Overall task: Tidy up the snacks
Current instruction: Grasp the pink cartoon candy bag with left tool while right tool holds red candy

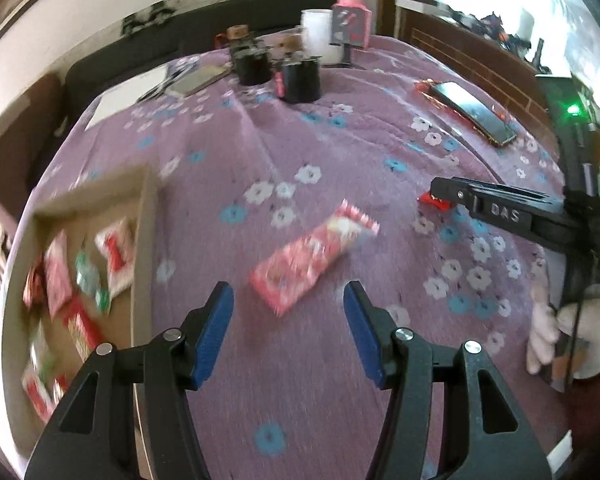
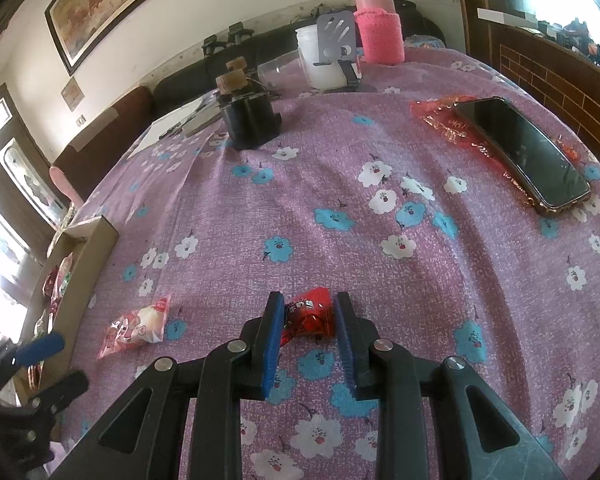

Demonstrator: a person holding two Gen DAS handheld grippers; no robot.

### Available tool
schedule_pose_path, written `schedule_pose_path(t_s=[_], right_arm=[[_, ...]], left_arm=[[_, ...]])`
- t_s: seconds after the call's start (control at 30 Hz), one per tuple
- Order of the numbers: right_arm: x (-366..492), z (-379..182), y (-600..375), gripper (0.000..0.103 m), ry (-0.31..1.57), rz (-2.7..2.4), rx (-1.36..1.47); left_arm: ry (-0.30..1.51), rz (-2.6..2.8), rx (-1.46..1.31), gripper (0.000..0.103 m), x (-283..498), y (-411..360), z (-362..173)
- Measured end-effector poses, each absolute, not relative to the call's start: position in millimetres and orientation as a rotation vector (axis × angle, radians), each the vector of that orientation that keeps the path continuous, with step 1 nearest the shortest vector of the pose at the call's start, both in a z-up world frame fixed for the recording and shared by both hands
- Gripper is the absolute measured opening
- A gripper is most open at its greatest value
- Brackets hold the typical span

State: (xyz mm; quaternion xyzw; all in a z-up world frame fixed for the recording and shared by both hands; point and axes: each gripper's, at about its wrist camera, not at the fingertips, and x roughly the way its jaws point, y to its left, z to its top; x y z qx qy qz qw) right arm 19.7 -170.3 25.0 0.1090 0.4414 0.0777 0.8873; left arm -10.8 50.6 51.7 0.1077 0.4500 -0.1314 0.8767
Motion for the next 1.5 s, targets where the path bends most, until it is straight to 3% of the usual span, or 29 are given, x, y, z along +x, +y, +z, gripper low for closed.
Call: schedule_pose_path(t_s=[0.33, 0.37, 0.4, 0.53, 0.57, 0.6, 0.67, 1.0, 1.13, 1.2, 1.5], right_arm=[[20.8, 24.4, -173.0, 0.028, 0.922, 0.17, 0.244], [20.7, 24.4, -173.5, 0.028, 0.923, 0.17, 0.246], [21.0, 24.3, -173.2, 0.028, 0.923, 0.171, 0.247], [21.5, 24.5, -174.2, 0.028, 0.924, 0.173, 0.251], [21.4, 24.5, -173.9, 0.028, 0.924, 0.173, 0.251], [21.5, 24.6, -174.2, 0.028, 0.923, 0.173, 0.25], [21.4, 24.6, -174.3, 0.027, 0.923, 0.172, 0.249], [20.1, 27.0, -169.1, 0.027, 0.909, 0.144, 0.19], [17.5, 30.5, -170.0, 0.025, 0.891, 0.139, 0.188], [15.7, 32.9, -169.9, 0.019, 0.879, 0.137, 0.181], [16.7, 31.8, -175.2, 0.021, 0.888, 0.137, 0.211]], left_arm=[[0.966, -0.361, 0.378, 0.056, 22.0, 21.7, 21.6], [0.952, -0.362, 0.379, 0.057, 20.7, 19.6, 21.0], [0.944, -0.364, 0.388, 0.065, 19.4, 16.6, 20.2], [0.931, -0.345, 0.384, 0.065, 17.6, 9.8, 19.4], [0.936, -0.334, 0.375, 0.064, 18.0, 9.3, 19.7], [0.947, -0.34, 0.351, 0.048, 17.6, 9.7, 20.4], [0.961, -0.332, 0.312, 0.027, 16.5, 9.1, 22.0], [0.938, -0.38, 0.17, 0.017, -9.6, 3.8, 40.2], [0.924, -0.392, 0.132, 0.017, -20.8, 4.9, 46.1], [0.908, -0.391, 0.123, 0.017, -27.7, 5.8, 48.8], [0.909, -0.407, 0.104, 0.02, -36.8, 16.3, 53.9]])
